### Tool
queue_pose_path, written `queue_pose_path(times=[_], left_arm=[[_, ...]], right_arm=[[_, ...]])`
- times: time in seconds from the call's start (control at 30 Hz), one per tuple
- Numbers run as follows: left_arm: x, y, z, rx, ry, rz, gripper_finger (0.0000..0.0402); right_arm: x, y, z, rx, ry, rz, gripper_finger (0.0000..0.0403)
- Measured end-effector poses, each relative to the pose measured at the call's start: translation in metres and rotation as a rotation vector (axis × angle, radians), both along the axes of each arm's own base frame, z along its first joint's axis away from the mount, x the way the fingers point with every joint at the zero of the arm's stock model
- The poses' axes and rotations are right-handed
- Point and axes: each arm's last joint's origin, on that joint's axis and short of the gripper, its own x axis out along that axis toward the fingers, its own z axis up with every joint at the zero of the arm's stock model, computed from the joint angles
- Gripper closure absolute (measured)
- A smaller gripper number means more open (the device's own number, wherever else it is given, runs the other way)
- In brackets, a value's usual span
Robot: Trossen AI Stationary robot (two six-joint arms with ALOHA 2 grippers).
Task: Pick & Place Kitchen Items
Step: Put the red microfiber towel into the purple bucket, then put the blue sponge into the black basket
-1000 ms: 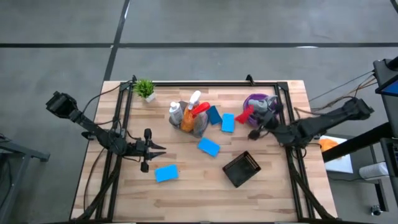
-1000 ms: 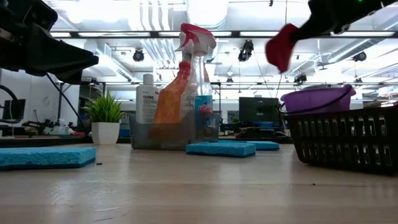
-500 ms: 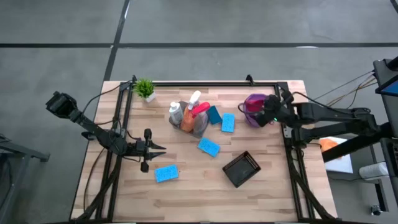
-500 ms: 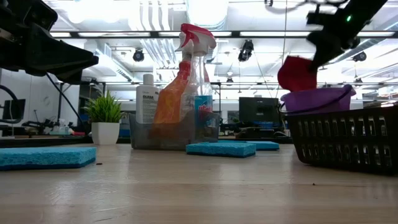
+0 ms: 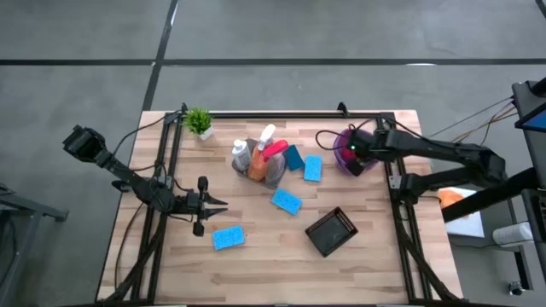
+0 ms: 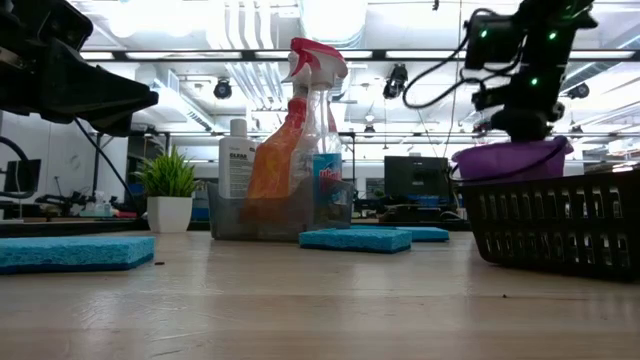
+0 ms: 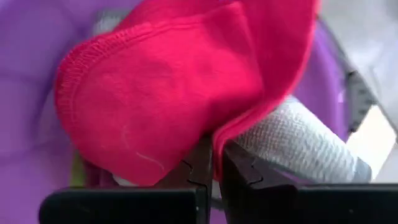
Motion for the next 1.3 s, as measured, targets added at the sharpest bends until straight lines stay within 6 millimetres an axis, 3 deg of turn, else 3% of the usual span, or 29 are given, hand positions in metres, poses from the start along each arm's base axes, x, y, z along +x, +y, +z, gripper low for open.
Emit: queue_pose_path(times=[0.33,0.6,1.03,1.3], left_arm=[[0.0,0.0,0.0,0.001,0.001,0.0,0.0325],[0.0,0.0,-0.001,0.003,0.005,0.0,0.0325],[0.0,0.0,-0.001,0.007,0.01,0.0,0.0325],[0.0,0.0,-0.001,0.007,0.01,0.0,0.0325]], right_arm=[[0.012,-0.004,-0.017,0.093,0.079,0.05,0.0385],[0.009,-0.002,0.002,0.073,-0.003,0.063,0.0371],[0.005,0.0,0.027,0.039,-0.077,0.074,0.0157],[0.008,0.001,0.052,0.016,-0.123,0.106,0.0096]])
